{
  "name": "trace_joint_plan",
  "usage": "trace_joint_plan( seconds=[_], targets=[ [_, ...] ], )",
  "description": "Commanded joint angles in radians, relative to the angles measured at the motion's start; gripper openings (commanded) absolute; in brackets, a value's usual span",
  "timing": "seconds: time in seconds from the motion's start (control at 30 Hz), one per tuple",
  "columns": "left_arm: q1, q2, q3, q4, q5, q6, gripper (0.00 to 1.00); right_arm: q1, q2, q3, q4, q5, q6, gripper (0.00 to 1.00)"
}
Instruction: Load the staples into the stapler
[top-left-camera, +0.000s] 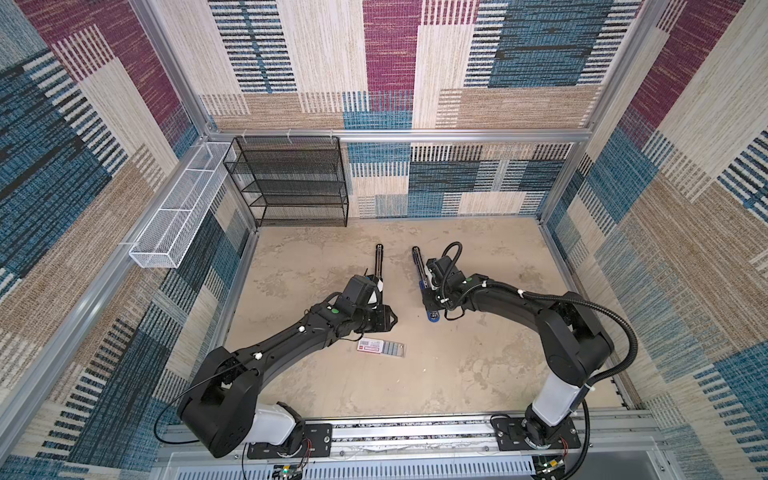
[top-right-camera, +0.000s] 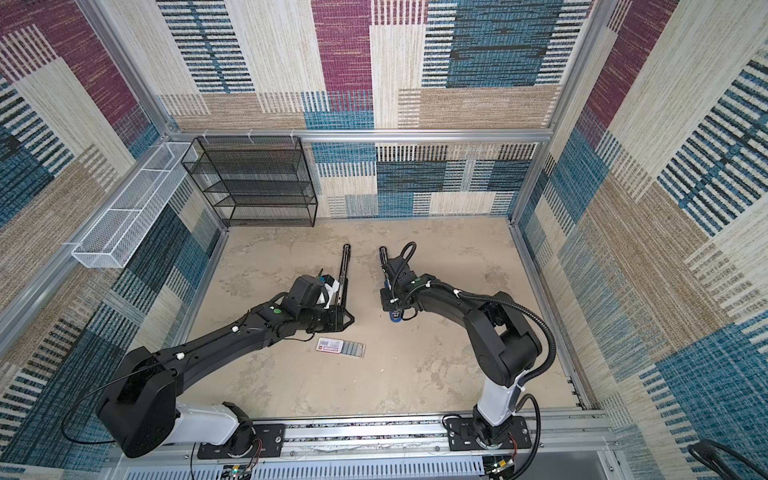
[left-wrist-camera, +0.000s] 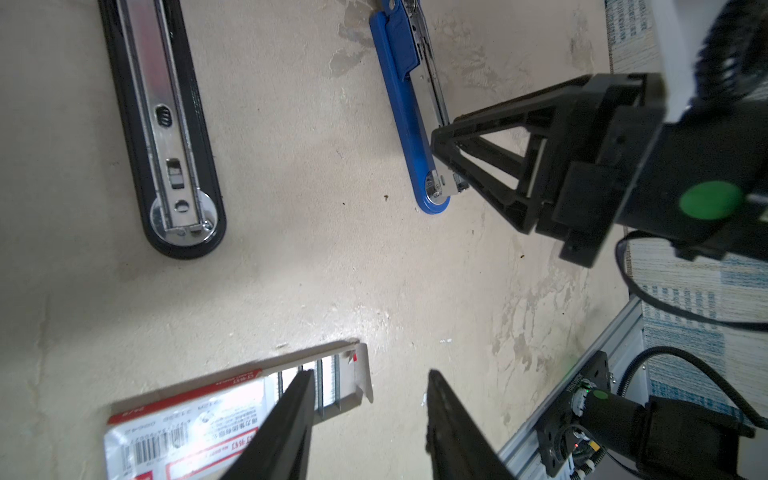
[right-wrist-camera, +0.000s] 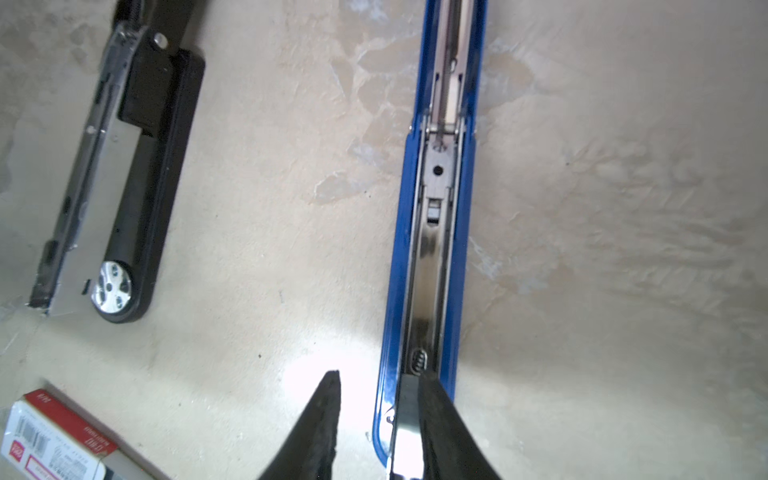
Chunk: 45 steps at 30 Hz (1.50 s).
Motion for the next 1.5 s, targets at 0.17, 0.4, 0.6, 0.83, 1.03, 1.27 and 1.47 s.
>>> trace_joint_plan(
  seconds=[0.17,0.4,0.6,0.83,1.03,1.27,1.47],
  targets=[
    [0.001,-0.006,0.002,0.013,-0.013,-0.015,0.48,-0.02,-0.01,-0.003,0.007,0.056,0.009,0.53],
    [0.001,-0.018,0.003,0.002,-0.04,-0.011,0.48,-0.018,0.052,-0.014,0.045,-0.036,0.02,0.5],
    [0.008,-0.032,0.001,-0.011,-0.073,0.002,0.48,0.035,0.049,-0.011,0.041,-0.08,0.041,0.45],
    [0.03,-0.022,0.034,-0.037,-0.085,0.025,0.49,0.094,0.039,-0.013,0.097,-0.194,0.052,0.46],
    [0.04,0.027,0.112,-0.075,-0.089,0.066,0.53,0.073,-0.034,-0.045,0.142,-0.223,0.03,0.52],
    [0.038,0.17,0.272,-0.104,-0.072,0.116,0.62,-0.079,-0.198,-0.154,0.174,-0.263,0.05,0.59],
    [0.025,0.36,0.449,-0.128,-0.059,0.171,0.63,-0.182,-0.31,-0.25,0.194,-0.253,0.073,0.67]
  ],
)
